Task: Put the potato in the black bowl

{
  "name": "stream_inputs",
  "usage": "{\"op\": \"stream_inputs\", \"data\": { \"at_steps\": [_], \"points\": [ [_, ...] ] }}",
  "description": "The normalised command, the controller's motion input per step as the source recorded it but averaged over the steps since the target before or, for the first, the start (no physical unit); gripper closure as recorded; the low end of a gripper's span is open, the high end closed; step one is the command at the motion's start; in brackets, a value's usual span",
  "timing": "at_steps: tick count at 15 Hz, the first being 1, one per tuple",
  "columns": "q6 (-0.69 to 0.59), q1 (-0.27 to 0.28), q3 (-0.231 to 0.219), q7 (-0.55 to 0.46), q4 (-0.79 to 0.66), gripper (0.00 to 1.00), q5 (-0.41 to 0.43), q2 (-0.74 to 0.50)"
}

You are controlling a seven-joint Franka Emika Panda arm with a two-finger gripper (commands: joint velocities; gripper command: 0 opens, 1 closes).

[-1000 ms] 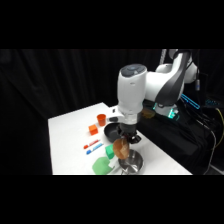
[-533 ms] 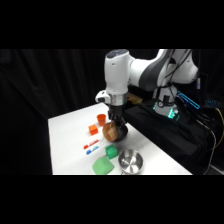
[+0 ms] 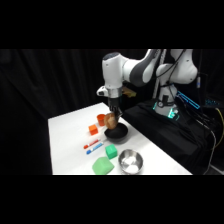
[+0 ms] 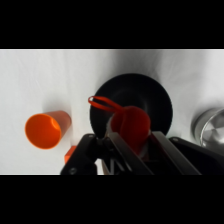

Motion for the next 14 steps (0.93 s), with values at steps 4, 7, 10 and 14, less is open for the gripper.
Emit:
{"op": "stream_inputs", "data": {
  "at_steps": [4,7,10,14],
  "points": [
    [0.21,-0.039,-0.003,-0.11,-0.18,0.66,0.039,-0.05],
    [0.39,-0.072,-0.045,-0.11,-0.07,0.41,-0.03,0.07],
    [0.35,-0.096,-0.078,-0.17,0.01,0.18,-0.026,0.11],
    [-0.02,-0.048,-0.045,-0.12,-0.02,0.0,-0.064,-0.17]
  ]
}}
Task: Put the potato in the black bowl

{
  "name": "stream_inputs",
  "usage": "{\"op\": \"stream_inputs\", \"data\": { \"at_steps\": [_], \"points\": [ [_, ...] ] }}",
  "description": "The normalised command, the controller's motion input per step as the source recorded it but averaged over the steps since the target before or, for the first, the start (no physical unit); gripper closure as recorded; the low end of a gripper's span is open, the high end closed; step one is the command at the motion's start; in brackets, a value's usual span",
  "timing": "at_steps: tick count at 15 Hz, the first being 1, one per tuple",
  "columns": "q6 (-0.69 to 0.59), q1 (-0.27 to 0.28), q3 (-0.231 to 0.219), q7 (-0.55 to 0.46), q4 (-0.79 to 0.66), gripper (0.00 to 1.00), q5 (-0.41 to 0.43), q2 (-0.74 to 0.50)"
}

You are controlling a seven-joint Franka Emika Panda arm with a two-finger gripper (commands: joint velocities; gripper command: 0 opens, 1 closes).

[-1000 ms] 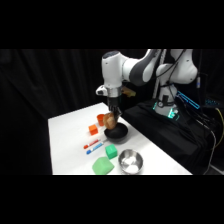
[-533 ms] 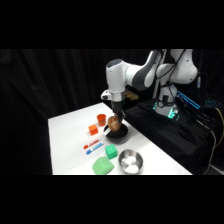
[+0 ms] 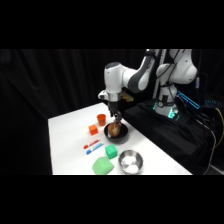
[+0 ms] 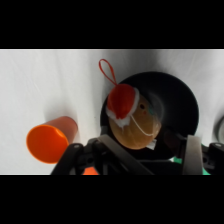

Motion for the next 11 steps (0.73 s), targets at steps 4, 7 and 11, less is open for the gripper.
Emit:
{"op": "stream_inputs", "data": {
  "at_steps": [4,7,11],
  "points": [
    [-0.49,0.0,0.012,-0.12,0.01,0.0,-0.041,-0.49],
    [-0.64,-0.01,0.014,-0.23,0.15,0.0,0.074,-0.5],
    [-0.41,-0.011,-0.035,-0.28,0.28,0.0,0.206,-0.18]
  ]
}}
